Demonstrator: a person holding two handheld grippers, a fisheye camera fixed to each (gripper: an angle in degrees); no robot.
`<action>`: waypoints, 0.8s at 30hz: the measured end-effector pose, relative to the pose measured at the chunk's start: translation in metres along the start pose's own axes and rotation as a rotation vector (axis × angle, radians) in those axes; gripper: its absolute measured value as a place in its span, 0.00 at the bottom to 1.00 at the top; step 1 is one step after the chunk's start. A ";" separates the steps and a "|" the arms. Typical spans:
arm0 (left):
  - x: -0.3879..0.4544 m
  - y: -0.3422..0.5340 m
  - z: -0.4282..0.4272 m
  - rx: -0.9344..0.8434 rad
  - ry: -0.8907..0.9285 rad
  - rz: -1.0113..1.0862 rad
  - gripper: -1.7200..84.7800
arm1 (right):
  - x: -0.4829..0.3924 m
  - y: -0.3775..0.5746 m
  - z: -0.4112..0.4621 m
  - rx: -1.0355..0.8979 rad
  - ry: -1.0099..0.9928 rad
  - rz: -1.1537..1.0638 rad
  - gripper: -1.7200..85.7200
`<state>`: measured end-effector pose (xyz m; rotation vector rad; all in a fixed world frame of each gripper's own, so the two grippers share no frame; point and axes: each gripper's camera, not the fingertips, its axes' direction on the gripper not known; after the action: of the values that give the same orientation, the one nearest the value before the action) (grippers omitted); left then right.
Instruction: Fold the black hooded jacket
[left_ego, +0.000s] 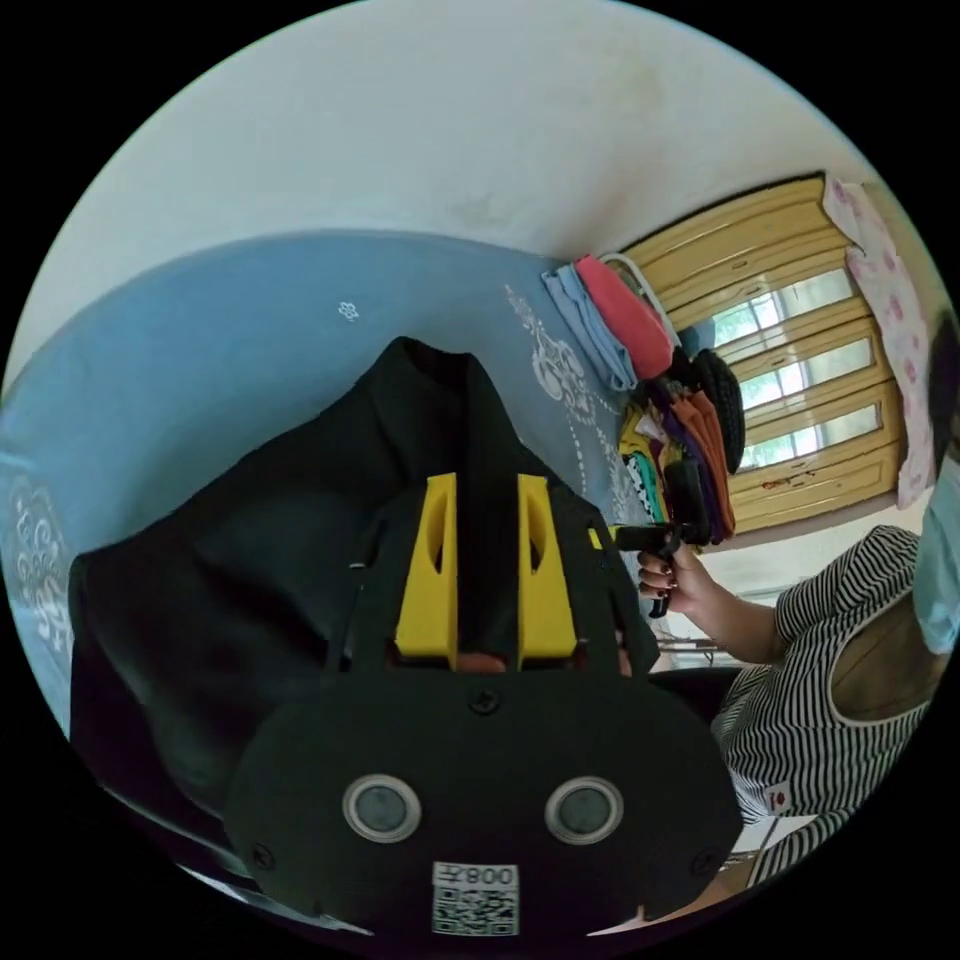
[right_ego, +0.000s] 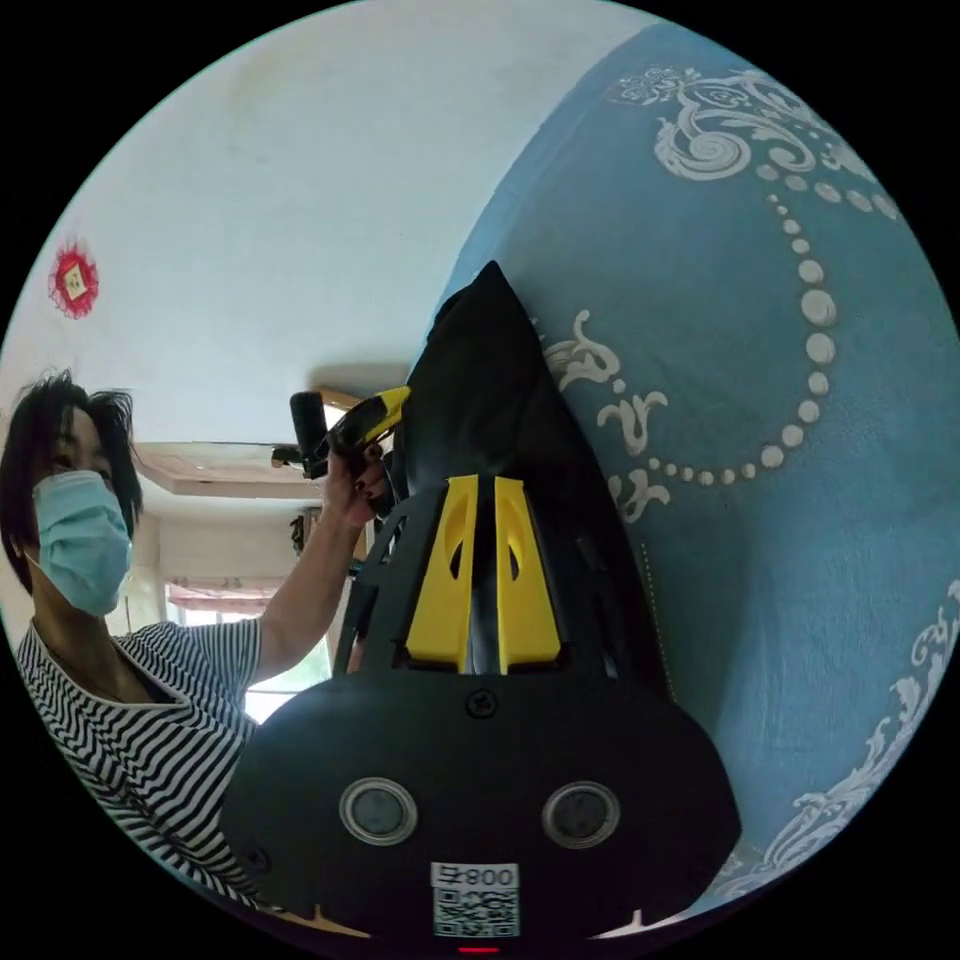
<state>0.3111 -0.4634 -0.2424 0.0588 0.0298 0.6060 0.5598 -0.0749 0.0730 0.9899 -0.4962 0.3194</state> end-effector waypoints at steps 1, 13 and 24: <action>0.003 -0.001 0.002 -0.004 -0.006 0.008 0.08 | 0.003 -0.001 -0.001 0.000 -0.015 0.003 0.04; 0.042 -0.029 0.036 0.085 -0.018 0.109 0.04 | 0.050 0.003 -0.095 0.222 -0.105 0.016 0.02; 0.056 0.000 0.063 0.083 -0.138 0.071 0.08 | 0.055 0.002 -0.128 0.221 -0.094 0.072 0.02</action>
<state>0.3597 -0.4340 -0.1797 0.1823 -0.0814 0.6699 0.6374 0.0373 0.0467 1.2069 -0.5915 0.3995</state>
